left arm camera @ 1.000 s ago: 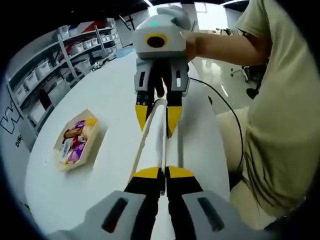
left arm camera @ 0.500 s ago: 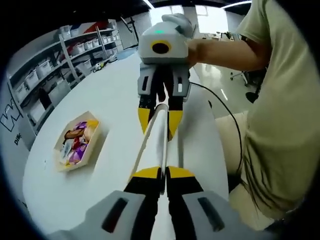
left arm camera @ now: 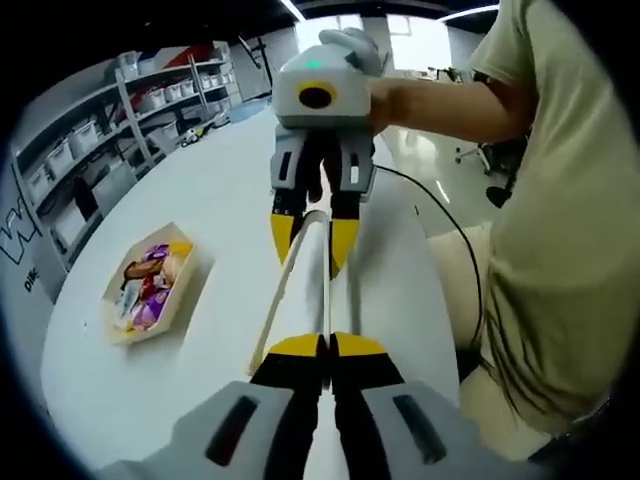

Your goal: Place the target food into the container with the food tongs after gripping and lifting it, then release it inside without dropping or visibly crushing the food.

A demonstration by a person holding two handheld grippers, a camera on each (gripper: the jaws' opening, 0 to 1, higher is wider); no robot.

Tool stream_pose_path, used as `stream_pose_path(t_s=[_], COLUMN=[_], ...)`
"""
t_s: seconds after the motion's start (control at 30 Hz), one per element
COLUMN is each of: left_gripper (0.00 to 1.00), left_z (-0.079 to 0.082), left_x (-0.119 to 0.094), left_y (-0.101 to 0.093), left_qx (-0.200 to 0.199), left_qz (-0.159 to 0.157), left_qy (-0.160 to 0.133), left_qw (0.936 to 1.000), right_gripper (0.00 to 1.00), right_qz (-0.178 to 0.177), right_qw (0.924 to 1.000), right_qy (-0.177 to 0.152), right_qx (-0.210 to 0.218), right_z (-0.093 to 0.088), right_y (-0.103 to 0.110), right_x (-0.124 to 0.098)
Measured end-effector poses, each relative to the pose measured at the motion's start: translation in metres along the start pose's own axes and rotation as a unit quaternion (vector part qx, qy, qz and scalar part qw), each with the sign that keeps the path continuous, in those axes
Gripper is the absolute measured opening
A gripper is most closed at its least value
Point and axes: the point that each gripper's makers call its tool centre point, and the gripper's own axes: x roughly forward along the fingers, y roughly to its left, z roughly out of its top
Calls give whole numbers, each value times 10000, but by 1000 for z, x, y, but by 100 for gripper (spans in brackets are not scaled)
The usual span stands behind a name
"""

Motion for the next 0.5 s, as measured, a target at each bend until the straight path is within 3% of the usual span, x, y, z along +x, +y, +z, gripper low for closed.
stream_pose_path(t_s=[0.5], left_gripper=[1], left_z=[-3], left_x=[7], left_y=[5], left_qx=[36], left_qz=[-7], left_qy=[58], left_qw=[10000], right_gripper=[13], right_qz=[-44], right_qw=[9999], right_qy=[151], right_qx=[-51], right_z=[-8], right_y=[-4], right_x=[-5])
